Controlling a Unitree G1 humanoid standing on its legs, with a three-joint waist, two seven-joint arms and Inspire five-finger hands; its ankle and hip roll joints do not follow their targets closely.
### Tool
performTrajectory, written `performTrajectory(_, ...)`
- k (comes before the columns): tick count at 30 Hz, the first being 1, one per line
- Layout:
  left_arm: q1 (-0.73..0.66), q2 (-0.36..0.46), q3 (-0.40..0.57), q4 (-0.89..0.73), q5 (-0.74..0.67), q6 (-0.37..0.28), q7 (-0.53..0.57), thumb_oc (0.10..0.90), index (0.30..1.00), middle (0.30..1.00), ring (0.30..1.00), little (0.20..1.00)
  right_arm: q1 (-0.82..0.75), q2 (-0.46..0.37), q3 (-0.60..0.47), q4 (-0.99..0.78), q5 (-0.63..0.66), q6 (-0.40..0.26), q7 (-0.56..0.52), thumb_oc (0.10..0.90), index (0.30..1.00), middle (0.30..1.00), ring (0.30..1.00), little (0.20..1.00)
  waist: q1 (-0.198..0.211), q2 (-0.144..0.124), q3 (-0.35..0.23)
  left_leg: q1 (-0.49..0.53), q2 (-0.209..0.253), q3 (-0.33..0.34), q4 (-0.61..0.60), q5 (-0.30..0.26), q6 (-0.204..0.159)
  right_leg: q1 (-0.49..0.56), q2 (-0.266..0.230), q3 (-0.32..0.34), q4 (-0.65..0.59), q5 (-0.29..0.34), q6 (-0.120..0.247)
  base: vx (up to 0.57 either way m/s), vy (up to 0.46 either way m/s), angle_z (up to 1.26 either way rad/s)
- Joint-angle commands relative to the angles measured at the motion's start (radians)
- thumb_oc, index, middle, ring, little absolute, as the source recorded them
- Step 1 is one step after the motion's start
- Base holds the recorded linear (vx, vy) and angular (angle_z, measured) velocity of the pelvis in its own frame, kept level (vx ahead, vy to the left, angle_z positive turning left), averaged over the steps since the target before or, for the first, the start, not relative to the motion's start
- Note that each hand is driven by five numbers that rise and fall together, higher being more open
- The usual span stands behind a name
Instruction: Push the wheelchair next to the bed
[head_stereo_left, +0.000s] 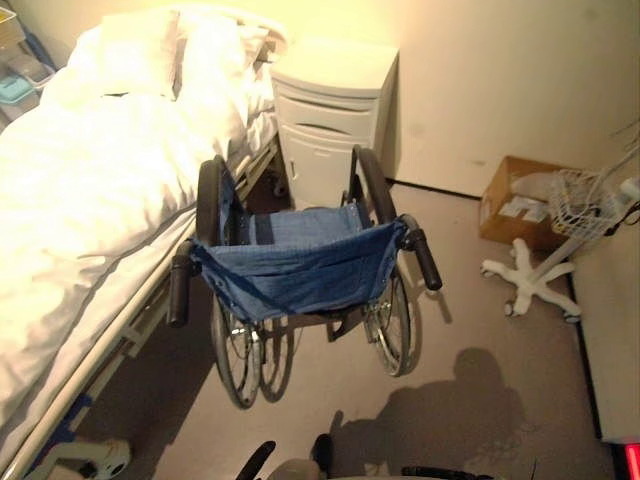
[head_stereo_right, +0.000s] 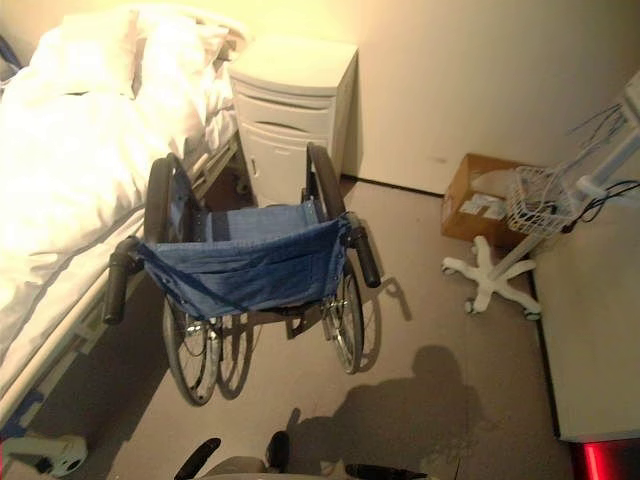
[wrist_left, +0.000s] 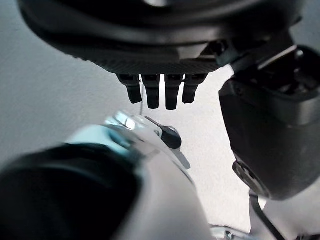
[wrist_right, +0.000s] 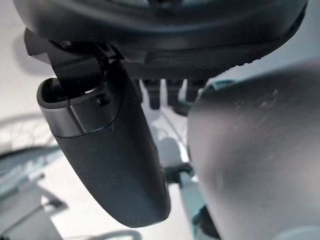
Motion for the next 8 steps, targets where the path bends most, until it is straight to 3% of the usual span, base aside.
performTrajectory(1, -0.022, -0.035, -0.045, 0.041, 0.027, -0.025, -0.008, 0.800, 0.900, 0.900, 0.900, 0.900, 0.021, -0.052, 0.050, -0.006, -0.051, 0.009, 0.081, 0.800, 0.900, 0.900, 0.900, 0.900, 0.018, 0.058, -0.016, 0.076, 0.110, 0.049, 0.016, -0.086, -0.146, -0.036, -0.002, -0.008, 0.012, 0.078, 0.024, 0.00, 0.000, 0.00)
performTrajectory(8, -0.051, -0.019, -0.072, 0.053, 0.049, -0.013, -0.019, 0.800, 0.900, 0.900, 0.900, 0.900, 0.025, -0.050, 0.064, -0.020, -0.067, 0.023, 0.089, 0.800, 0.900, 0.900, 0.900, 0.900, -0.003, 0.053, -0.026, 0.099, 0.102, 0.061, 0.011, -0.103, -0.133, -0.044, -0.002, 0.008, 0.025, 0.080, 0.029, 0.00, -0.001, 0.01)
